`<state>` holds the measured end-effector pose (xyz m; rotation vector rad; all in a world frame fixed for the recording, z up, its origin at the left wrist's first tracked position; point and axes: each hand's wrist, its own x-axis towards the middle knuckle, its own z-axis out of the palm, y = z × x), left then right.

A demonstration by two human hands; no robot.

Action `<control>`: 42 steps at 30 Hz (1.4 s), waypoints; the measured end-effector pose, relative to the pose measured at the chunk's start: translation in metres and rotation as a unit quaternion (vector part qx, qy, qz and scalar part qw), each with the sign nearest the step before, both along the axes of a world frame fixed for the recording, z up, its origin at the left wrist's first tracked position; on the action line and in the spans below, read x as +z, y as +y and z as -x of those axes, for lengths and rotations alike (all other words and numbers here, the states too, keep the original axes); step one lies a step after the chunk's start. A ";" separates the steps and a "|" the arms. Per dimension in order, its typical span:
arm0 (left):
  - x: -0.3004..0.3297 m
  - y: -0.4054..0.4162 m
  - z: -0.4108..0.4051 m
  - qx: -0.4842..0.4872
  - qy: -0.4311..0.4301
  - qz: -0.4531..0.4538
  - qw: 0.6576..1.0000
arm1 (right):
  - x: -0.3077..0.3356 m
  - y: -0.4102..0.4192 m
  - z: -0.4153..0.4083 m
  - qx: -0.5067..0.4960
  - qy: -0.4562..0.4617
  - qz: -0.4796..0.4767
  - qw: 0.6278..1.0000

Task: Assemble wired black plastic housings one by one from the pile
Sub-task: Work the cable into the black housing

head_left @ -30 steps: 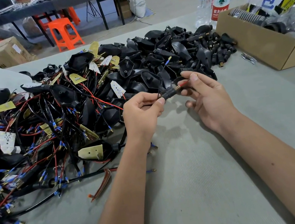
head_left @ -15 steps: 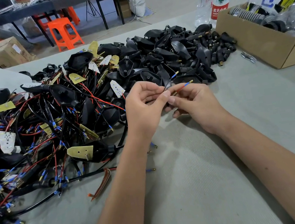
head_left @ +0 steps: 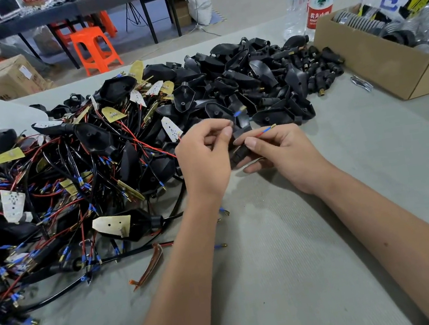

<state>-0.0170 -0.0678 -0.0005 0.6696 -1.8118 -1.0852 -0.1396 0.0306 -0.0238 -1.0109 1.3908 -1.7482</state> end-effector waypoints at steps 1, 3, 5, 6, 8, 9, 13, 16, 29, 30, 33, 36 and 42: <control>0.002 -0.002 -0.002 -0.001 0.012 -0.023 1.000 | 0.000 0.000 0.000 -0.008 -0.004 -0.002 1.000; 0.003 -0.007 -0.005 0.001 0.021 -0.068 0.997 | 0.000 0.000 0.000 -0.017 -0.017 -0.001 1.000; 0.004 -0.012 -0.010 0.011 0.017 -0.071 0.997 | 0.000 -0.001 0.001 -0.020 -0.037 0.005 0.999; 0.004 -0.013 -0.013 0.015 0.019 -0.067 0.997 | 0.000 -0.001 0.001 -0.024 -0.048 0.008 0.999; 0.006 -0.012 -0.016 0.015 0.035 -0.061 0.997 | 0.000 -0.001 0.002 -0.034 -0.064 0.012 0.997; 0.007 -0.012 -0.018 0.013 0.041 -0.059 0.997 | 0.001 -0.002 0.002 -0.039 -0.069 0.013 0.997; 0.007 -0.015 -0.021 0.003 0.029 -0.054 0.998 | 0.000 -0.002 0.004 -0.065 -0.085 0.013 0.994; 0.006 -0.017 -0.023 0.004 0.041 -0.077 0.996 | 0.002 -0.002 0.005 -0.078 -0.108 0.010 0.991; -0.007 0.005 0.002 0.007 0.030 -0.135 0.990 | 0.003 -0.001 0.004 -0.091 -0.073 -0.013 0.993; -0.008 0.005 0.002 0.007 0.027 -0.139 0.990 | 0.003 -0.001 0.004 -0.098 -0.079 -0.010 0.992; -0.008 0.004 0.001 0.001 0.013 -0.130 0.991 | 0.003 -0.002 0.004 -0.116 -0.091 -0.001 0.989; -0.007 0.000 -0.004 0.002 -0.022 -0.088 0.996 | 0.003 -0.002 0.005 -0.130 -0.105 0.012 0.986; -0.003 -0.005 -0.013 -0.041 -0.140 0.069 0.987 | 0.005 -0.001 0.007 -0.152 -0.131 0.023 0.979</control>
